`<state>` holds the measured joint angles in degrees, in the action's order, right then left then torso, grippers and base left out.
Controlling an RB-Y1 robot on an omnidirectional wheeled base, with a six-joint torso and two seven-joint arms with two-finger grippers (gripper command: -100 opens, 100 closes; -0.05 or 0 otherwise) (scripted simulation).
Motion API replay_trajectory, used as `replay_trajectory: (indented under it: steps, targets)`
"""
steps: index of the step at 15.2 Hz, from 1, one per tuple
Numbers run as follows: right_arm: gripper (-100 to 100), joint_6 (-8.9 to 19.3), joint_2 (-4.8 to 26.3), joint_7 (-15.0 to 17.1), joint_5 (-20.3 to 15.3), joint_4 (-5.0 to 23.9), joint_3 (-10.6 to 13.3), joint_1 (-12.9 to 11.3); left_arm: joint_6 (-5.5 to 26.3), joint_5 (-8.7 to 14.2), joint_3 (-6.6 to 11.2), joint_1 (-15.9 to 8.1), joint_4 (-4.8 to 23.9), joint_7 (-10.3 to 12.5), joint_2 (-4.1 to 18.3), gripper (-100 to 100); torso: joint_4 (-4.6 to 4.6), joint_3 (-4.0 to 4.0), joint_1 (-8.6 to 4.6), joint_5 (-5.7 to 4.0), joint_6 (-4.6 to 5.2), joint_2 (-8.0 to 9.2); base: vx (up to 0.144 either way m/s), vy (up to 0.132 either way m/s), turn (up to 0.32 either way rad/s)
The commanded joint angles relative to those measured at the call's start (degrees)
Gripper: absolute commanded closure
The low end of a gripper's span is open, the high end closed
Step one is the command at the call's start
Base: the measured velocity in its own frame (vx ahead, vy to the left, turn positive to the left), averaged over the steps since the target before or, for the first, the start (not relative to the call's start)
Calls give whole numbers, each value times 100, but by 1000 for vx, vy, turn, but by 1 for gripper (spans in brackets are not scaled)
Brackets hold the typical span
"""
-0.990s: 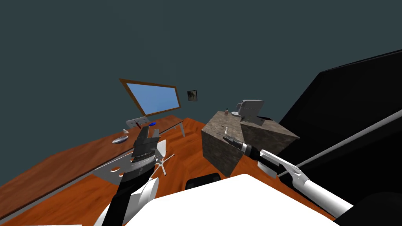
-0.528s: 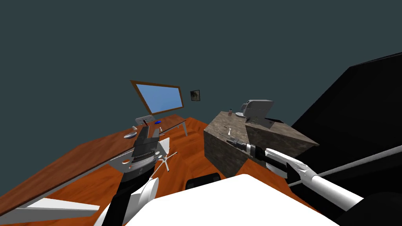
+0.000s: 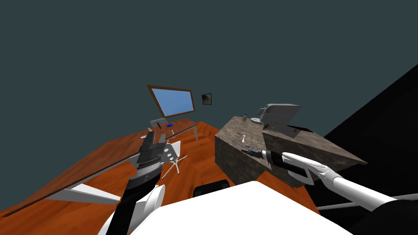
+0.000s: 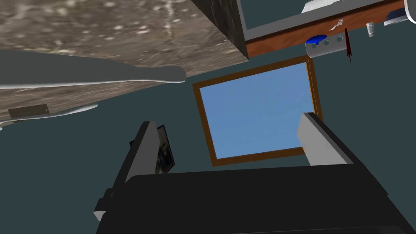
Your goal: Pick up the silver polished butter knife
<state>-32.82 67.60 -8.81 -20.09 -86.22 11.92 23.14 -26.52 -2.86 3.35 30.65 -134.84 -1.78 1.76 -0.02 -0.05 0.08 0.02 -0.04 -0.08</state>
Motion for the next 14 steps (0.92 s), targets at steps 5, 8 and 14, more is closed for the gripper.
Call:
replay_trajectory:
  steps: [5,8,14]
  targets:
    - [-100,-38,664,22,-262,512,218,4,0,0,0,0,0,0,0,0,0,0,4,2,1,-1,8,23,161]
    - [-100,-50,1038,31,-442,821,390,23,0,0,0,0,0,0,0,0,0,1,7,2,2,2,5,33,148]
    - [-100,-80,1610,48,-747,1321,720,82,0,0,0,0,0,0,0,0,0,1,17,5,-1,1,9,46,166]
